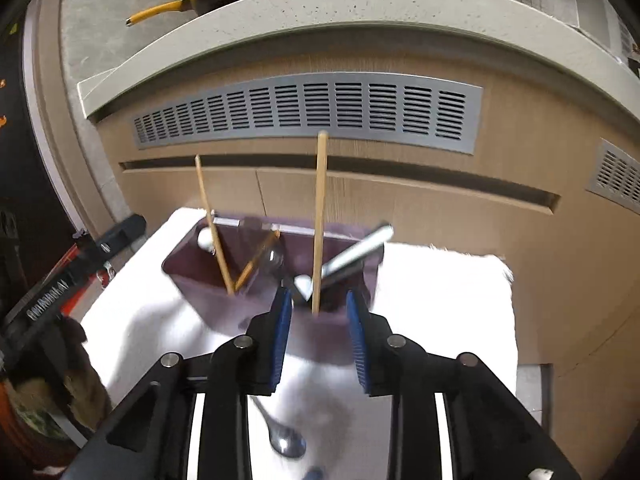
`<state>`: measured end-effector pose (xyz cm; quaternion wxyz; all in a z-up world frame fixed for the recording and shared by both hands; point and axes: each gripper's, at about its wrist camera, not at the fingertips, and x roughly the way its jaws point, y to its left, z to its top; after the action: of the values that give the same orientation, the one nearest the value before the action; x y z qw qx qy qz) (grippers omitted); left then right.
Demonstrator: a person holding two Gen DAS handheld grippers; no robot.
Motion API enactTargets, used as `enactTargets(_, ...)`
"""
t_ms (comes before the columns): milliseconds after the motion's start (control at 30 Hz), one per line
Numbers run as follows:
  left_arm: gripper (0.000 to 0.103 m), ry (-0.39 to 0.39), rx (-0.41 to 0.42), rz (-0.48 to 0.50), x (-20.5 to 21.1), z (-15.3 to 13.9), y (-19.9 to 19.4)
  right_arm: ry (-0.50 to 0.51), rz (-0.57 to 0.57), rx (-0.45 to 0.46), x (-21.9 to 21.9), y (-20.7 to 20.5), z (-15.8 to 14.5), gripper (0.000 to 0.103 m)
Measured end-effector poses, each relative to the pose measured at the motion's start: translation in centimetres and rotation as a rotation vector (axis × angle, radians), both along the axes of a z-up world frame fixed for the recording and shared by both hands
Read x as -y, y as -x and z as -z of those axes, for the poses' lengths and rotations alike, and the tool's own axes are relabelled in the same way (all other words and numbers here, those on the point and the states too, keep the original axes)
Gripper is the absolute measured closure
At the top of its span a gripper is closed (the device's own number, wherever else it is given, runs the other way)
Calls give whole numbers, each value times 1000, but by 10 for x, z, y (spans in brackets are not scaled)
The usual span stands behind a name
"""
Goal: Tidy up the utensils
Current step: 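Lower both chopsticks into the caddy and open both grippers, then move both open grippers down toward the metal spoon and blue spoon on the towel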
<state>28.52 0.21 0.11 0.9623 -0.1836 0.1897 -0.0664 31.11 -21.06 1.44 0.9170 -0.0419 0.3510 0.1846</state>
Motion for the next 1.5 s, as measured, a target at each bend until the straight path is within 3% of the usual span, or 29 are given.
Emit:
enactTargets(200, 49, -52, -145, 72, 9, 29, 24, 27, 22, -95, 11, 36, 36, 76)
enactTargets(333, 49, -27, -284, 246, 25, 54, 17, 14, 19, -165, 17, 65, 62, 76)
enactTargets(567, 49, -64, -381, 508, 76, 72, -19, 71, 31, -192, 28, 106, 86, 76)
enactTargets(633, 49, -120, -385, 548, 94, 74, -32, 52, 31, -207, 34, 109, 87, 76)
enactTargets(733, 49, -199, -417, 546, 113, 83, -45, 27, 41, -237, 42, 111, 89, 76)
enactTargets(833, 49, -214, -473, 578, 119, 97, -45, -11, 39, -279, 42, 110, 89, 76)
enactTargets(1033, 49, -280, -464, 569, 88, 96, -4, -3, 13, -292, 32, 112, 93, 74)
enactTargets(1167, 49, -280, -486, 554, 64, 97, 28, -21, 20, -310, 23, 102, 97, 73)
enactTargets(1300, 49, -283, -501, 573, 55, 95, 54, 42, 40, -284, 6, 92, 101, 73)
enactTargets(1500, 49, -382, -465, 614, 79, 90, 57, 131, 76, -256, 7, 89, 102, 73)
